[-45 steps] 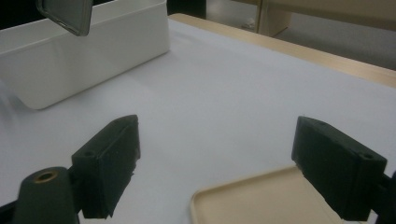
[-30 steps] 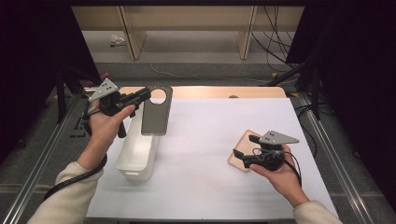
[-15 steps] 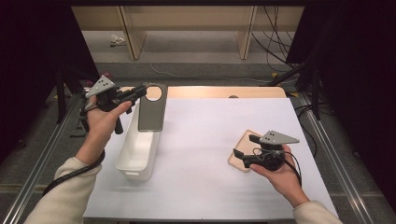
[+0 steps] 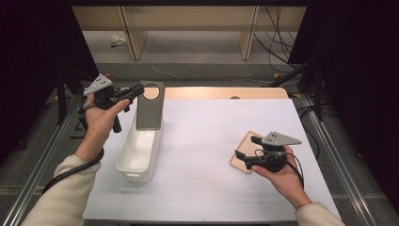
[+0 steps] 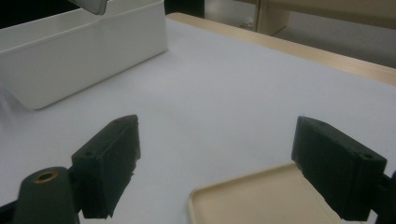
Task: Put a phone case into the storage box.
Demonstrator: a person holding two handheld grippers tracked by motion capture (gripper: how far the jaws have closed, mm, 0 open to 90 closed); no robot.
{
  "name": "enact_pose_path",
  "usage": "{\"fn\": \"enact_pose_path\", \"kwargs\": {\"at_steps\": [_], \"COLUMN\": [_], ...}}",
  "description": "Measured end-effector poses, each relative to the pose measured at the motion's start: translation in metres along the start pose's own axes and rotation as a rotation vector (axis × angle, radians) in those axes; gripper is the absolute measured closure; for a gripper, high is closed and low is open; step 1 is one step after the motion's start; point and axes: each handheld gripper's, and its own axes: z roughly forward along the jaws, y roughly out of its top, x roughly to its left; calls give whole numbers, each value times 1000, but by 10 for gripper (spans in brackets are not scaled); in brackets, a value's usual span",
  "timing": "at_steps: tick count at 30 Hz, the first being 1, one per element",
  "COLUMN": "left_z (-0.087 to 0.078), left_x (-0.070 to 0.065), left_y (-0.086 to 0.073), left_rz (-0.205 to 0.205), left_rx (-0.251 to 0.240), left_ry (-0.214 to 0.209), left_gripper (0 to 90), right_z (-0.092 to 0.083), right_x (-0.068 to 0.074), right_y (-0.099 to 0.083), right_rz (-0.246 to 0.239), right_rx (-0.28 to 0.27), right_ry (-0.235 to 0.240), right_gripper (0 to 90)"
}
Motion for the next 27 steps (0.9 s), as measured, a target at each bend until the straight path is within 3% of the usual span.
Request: {"fn": "enact_pose_path", "kwargs": {"at_steps": [27], "left_z": [7], "left_x": [18], "left_y": [-1], "left_rz": [11], "left_rx": [11], "left_ry": [34], "left_gripper": [817], "right_z": [1], "right_x": [0], "right_y": [0], "right_rz": [4], "right_rx": [4], "right_ry": [4], "right_gripper": [164]}}
